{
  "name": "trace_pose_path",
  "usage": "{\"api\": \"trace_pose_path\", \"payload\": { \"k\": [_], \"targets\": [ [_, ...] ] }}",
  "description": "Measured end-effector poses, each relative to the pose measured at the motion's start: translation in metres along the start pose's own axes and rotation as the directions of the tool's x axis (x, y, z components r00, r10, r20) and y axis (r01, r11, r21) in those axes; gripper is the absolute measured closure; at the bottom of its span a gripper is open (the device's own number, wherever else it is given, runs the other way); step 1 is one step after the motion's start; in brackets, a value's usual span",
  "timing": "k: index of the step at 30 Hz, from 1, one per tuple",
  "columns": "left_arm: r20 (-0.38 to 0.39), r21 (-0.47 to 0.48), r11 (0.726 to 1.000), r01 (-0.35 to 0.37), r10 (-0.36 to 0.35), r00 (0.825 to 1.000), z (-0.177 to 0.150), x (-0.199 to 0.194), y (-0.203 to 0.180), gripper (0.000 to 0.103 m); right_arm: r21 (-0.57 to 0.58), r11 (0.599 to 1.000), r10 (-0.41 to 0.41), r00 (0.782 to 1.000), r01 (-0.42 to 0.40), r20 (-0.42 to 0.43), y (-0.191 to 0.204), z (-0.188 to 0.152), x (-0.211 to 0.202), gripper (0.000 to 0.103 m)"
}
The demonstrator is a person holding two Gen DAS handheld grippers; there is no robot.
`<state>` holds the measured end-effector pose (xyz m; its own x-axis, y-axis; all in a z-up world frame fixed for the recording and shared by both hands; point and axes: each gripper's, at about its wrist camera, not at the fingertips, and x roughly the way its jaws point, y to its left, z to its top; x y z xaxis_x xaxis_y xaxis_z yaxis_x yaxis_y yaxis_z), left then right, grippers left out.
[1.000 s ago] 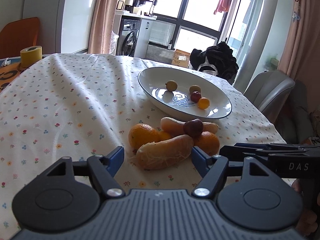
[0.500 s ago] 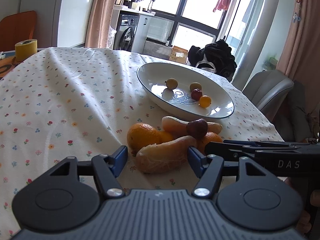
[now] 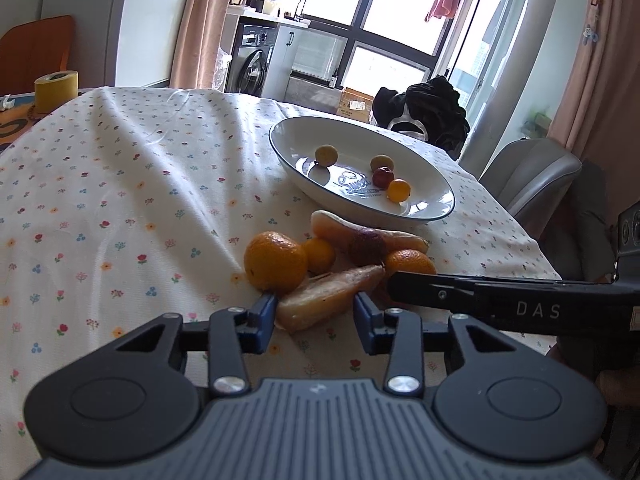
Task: Organize fruits
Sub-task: 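Move the left tool toward the fruit pile while the right approaches the large orange, then grasp a peeled pale fruit piece with the left tool while the right grasps the large orange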
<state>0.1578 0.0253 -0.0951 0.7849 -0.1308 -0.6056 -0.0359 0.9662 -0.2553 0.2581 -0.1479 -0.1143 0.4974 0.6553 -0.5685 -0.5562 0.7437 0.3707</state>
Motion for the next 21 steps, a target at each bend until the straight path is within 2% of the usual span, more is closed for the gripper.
{"api": "trace_pose_path", "payload": {
  "k": [8, 21],
  "targets": [
    [-0.014, -0.005, 1.0, 0.017, -0.017, 1.0, -0.002, -0.005, -0.007, 0.07, -0.013, 1.0, 0.015, 1.0, -0.016, -0.005, 0.003, -0.009, -0.009, 0.063],
    [-0.035, 0.056, 0.998, -0.024, 0.026, 0.999, 0.0, 0.011, -0.014, 0.065, 0.005, 1.0, 0.023, 1.0, -0.023, 0.0, -0.001, -0.007, -0.007, 0.063]
  ]
}}
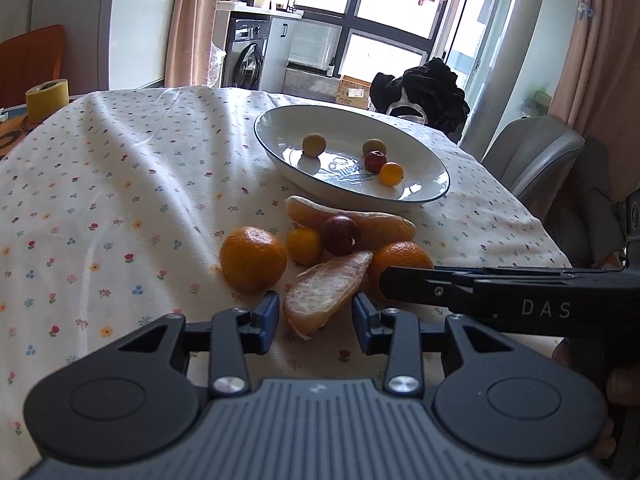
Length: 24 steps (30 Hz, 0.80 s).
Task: Organize fruits
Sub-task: 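Grasp a peeled pale fruit piece with the left tool while the right grasps the large orange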
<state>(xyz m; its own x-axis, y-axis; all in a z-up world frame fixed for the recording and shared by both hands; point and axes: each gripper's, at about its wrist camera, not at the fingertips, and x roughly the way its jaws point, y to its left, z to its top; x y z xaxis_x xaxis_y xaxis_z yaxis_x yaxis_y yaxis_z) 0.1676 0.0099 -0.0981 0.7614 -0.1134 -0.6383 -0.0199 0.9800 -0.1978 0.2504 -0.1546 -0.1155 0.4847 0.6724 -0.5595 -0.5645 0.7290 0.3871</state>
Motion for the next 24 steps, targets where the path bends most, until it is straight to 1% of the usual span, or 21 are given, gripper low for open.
{"api": "trace_pose_path", "payload": {
  "k": [8, 16, 22, 24],
  "targets": [
    [-0.002, 0.012, 1.0, 0.007, -0.007, 1.0, 0.007, 0.011, -0.002, 0.065, 0.002, 1.0, -0.003, 1.0, 0.003, 0.003, -0.003, 0.003, 0.002, 0.063],
    [0.001, -0.004, 1.0, 0.01, -0.01, 1.0, 0.011, 0.016, -0.002, 0.065, 0.004, 1.0, -0.001, 1.0, 0.001, 0.004, -0.006, 0.004, 0.002, 0.063],
    [-0.013, -0.02, 0.998, 0.057, -0.057, 0.998, 0.01, 0.013, 0.0, 0.075, 0.002, 1.0, -0.002, 1.0, 0.002, 0.004, -0.005, 0.004, 0.001, 0.063],
    [-0.015, -0.024, 0.998, 0.066, -0.066, 0.998, 0.008, 0.011, -0.001, 0.076, 0.001, 1.0, -0.003, 1.0, 0.003, 0.003, -0.005, 0.004, 0.001, 0.063]
  ]
}}
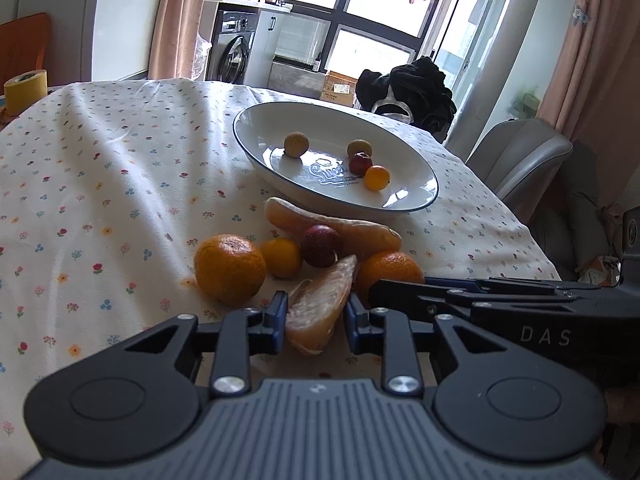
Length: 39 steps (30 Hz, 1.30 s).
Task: Organize fruits
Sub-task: 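Grasp a peeled pale fruit piece with the left tool while the right grasps the large orange, then carry both fruits over the white bowl and open both tools to drop them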
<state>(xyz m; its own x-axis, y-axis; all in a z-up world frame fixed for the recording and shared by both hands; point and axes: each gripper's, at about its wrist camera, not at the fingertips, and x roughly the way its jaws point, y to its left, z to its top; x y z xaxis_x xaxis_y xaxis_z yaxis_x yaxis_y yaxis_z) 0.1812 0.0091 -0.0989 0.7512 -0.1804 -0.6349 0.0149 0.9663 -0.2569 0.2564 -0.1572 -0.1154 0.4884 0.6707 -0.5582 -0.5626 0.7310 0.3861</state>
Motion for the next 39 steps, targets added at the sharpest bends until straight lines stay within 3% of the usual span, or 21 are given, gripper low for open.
{"api": "trace_pose_path", "payload": {
  "k": [17, 39],
  "targets": [
    [0.042, -0.011, 1.0, 0.025, -0.025, 0.999, -0.007, -0.026, -0.006, 0.082, -0.017, 1.0, 0.0, 1.0, 0.0, 0.019, 0.012, -0.007, -0.015, 0.063],
    [0.136, 0.003, 1.0, 0.017, -0.017, 0.991, 0.027, -0.045, -0.009, 0.083, -0.03, 1.0, 0.006, 0.995, -0.003, 0.104, 0.012, 0.016, -0.033, 0.065]
  ]
}}
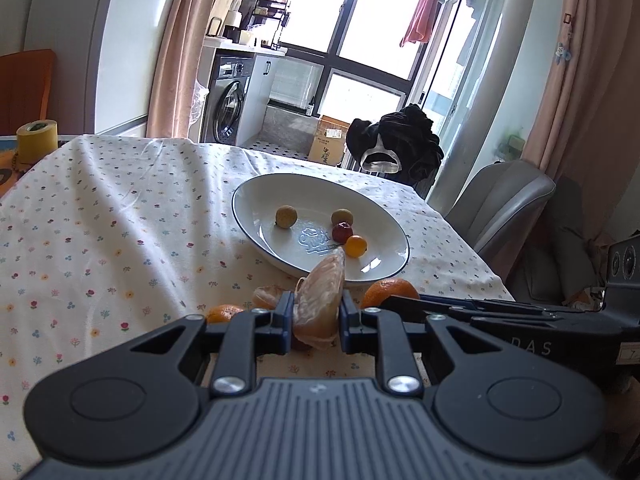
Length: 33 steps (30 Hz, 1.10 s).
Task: Organize fruits
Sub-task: 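Carry both fruits over the white bowl and open both tools to drop them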
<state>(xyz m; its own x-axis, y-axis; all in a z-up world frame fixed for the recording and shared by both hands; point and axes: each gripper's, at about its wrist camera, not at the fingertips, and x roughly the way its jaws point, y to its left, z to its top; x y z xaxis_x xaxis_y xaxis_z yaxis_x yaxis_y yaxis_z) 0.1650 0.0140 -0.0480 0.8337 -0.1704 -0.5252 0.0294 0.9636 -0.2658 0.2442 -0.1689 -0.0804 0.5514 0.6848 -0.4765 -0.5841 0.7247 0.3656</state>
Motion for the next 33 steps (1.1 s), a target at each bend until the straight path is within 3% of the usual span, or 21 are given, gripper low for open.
{"api": "trace_pose_path", "payload": {
  "k": [25, 30, 33],
  "targets": [
    [-0.038, 0.011, 1.0, -0.006, 0.006, 0.999, 0.034, 0.065, 0.001, 0.083, 0.031, 0.999, -0.023, 1.0, 0.022, 0.017, -0.035, 0.035, 0.032, 0.065],
    [-0.07, 0.032, 0.997, -0.065, 0.067, 0.995, 0.033, 0.08, 0.002, 0.078, 0.044, 0.999, -0.029, 1.0, 0.029, 0.01, -0.042, 0.036, 0.039, 0.065],
    [-0.07, 0.021, 0.998, -0.055, 0.056, 0.996, 0.031, 0.079, 0.006, 0.069, 0.038, 0.999, -0.032, 0.999, 0.032, 0.003, -0.042, 0.036, 0.042, 0.065]
  ]
}}
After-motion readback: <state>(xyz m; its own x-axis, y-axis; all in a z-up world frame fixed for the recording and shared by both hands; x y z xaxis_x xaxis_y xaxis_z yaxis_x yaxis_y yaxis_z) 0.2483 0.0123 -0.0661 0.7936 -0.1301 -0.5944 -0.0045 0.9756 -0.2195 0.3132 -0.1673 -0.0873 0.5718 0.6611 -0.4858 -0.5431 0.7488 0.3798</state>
